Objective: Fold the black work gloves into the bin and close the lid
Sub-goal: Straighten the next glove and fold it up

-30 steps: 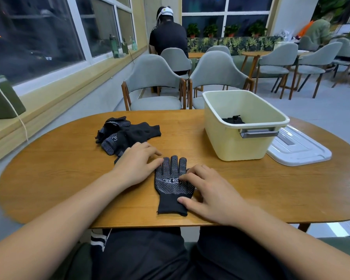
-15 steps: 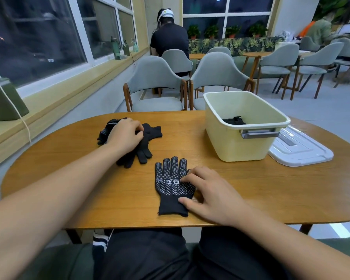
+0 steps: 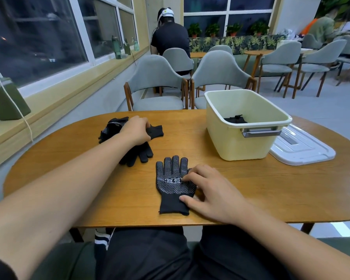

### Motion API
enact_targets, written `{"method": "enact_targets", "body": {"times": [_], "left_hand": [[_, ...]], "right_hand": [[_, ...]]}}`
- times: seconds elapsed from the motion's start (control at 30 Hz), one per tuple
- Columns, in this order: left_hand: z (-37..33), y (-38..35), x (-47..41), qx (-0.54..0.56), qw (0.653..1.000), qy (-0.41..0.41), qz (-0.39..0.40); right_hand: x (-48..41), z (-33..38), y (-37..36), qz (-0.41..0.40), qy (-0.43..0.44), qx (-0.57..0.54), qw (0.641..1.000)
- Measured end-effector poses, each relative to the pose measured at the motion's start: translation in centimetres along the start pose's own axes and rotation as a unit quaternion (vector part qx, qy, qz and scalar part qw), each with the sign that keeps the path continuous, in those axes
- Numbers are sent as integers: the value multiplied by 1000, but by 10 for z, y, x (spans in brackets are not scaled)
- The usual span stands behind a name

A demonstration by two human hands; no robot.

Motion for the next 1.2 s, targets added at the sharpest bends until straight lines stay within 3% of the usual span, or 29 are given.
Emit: {"method": "enact_targets", "body": {"times": [0.17, 0.3, 0.57, 0.77, 1.0, 1.2], "left_hand": [[13, 24, 8, 29, 999, 6, 22], [18, 34, 19, -38, 997, -30, 67], [40, 41, 34, -121, 992, -43, 15], [46, 60, 33, 2, 999, -9, -44], [23, 116, 38, 142, 980, 2, -138], [-1, 142, 47, 231, 963, -1, -140]], "right_hand": [[0, 0, -1, -1, 0, 1, 1000], [0, -1, -3, 1, -3, -1, 1000], [0, -1, -2, 8, -6, 0, 1000], [0, -1, -2, 11, -8, 6, 1000], [0, 0, -2, 7, -6, 5, 1000], [0, 1, -1, -1, 3, 6, 1000]]}}
Point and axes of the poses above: each hand's wrist, its own x-axis away from the middle knuckle, its own y-axis out of the back of the hand, z = x × y, the point moved 7 cm from there along -x, towards the middle knuckle, and after that the axes turned 8 degrees about -z, right-handed, at the moved point
